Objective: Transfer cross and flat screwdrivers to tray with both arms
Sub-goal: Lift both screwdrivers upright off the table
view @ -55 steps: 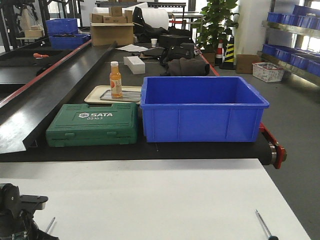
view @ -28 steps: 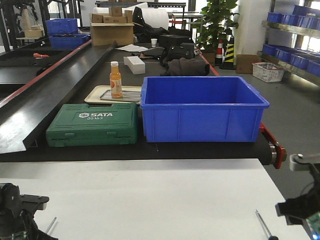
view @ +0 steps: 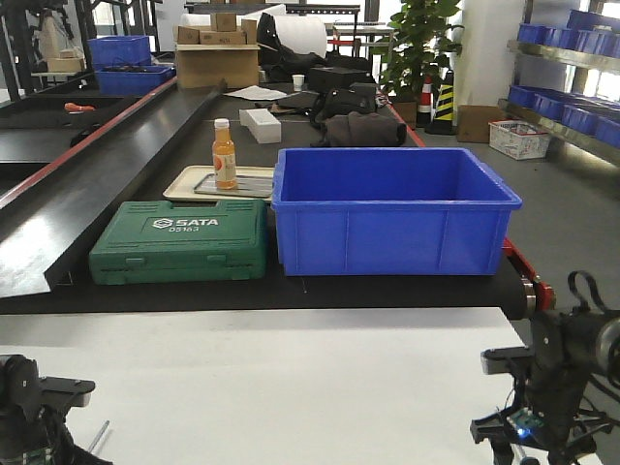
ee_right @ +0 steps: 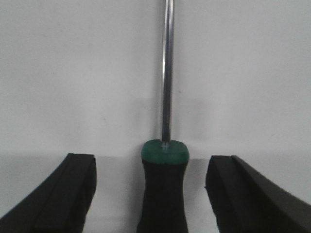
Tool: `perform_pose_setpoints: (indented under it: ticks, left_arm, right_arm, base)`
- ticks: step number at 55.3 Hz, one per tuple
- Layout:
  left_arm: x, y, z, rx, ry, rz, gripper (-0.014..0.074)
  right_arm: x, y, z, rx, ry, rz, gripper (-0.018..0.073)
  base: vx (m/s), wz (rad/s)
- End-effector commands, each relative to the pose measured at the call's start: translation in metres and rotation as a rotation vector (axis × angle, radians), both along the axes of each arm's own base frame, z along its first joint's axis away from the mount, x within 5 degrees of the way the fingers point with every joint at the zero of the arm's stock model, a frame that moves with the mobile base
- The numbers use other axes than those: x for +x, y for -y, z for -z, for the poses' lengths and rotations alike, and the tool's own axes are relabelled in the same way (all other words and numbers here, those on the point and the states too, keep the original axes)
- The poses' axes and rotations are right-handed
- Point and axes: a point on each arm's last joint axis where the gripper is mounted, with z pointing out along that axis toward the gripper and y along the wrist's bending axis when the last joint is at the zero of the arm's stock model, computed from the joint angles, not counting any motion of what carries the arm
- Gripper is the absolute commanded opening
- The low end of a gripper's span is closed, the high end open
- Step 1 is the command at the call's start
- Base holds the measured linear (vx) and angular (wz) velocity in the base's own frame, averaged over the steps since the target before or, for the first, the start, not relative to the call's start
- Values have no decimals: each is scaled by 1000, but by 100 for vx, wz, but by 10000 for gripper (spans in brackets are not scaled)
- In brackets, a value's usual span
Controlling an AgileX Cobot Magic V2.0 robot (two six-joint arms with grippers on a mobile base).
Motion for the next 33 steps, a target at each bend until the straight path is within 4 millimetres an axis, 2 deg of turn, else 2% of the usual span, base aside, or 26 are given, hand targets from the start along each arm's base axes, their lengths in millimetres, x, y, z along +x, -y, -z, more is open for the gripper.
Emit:
perform_pose_setpoints:
  ticks: [1,11,33]
  left_arm:
    - [5,0,-17,-6,64,-8,-7]
    - [6,0,-18,-6,81,-9,-6]
    - [8,-1,-18,-5,101,-10,-6]
  right_arm:
    - [8,7,-26,-56,93,1,530]
    - [12,8,-27,-71,137,-2,530]
    - [7,4,-23,-29,71,-33,508]
  base:
    - [0,0]
    - [0,0]
    - [0,0]
